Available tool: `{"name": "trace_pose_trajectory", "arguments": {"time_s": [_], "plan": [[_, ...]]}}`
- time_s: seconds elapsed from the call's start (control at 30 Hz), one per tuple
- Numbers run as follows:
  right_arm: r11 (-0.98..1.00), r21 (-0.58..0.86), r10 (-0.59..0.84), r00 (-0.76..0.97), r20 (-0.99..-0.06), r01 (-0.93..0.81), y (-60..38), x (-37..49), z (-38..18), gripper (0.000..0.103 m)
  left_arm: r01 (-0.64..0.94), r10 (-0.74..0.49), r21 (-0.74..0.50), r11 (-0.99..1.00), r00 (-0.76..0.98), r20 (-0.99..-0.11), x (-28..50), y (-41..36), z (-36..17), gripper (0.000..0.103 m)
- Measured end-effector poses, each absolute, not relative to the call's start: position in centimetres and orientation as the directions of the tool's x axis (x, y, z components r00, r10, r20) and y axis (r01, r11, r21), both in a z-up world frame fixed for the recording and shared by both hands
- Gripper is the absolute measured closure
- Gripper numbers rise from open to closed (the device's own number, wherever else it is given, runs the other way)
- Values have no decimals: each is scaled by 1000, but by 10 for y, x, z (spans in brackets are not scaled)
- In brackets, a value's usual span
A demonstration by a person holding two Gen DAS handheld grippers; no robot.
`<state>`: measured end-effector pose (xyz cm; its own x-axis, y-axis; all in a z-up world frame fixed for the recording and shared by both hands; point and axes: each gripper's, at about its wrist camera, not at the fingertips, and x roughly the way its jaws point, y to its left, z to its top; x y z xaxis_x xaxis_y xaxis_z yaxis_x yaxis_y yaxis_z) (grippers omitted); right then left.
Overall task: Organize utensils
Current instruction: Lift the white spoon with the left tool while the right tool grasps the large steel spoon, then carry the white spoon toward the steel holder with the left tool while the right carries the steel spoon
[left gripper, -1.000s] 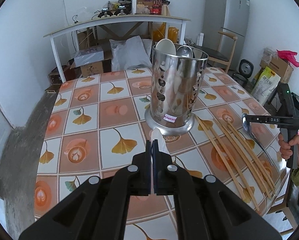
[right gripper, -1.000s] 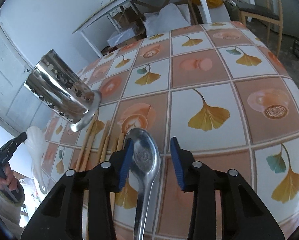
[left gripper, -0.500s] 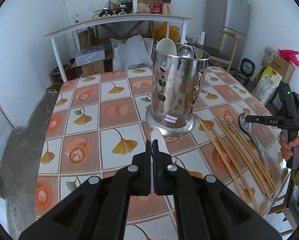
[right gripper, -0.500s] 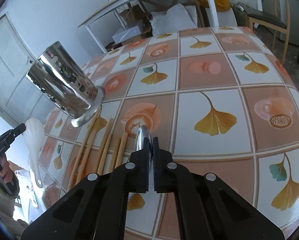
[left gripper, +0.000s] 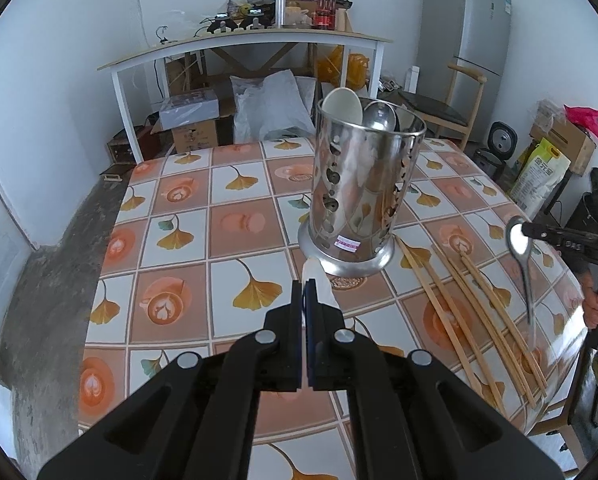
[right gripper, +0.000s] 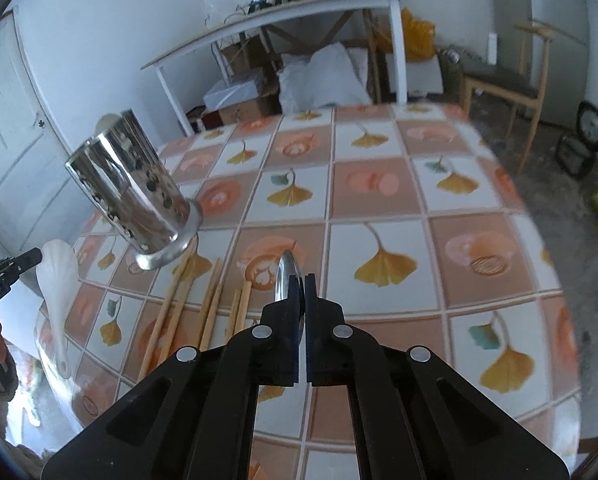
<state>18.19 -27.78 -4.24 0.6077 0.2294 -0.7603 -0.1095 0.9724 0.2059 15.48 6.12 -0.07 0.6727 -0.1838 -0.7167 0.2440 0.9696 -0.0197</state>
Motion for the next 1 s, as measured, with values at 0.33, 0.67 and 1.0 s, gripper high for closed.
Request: {"name": "trace_pose_trajectory", "arguments": {"time_s": [0.33, 0.67, 1.0], "plan": [[971, 209, 230, 711, -665, -119, -267, 157, 19, 102, 212, -148, 4, 977, 696, -703, 151, 64, 12, 102], [945, 271, 314, 731, -607, -181, -239, 144, 40, 102, 196, -120, 34, 980, 720, -683, 144, 67, 23, 102], [925, 293, 377, 694, -614, -244, -208, 141, 34, 102, 193, -115, 39, 980, 723, -681, 144, 67, 24, 102]]}}
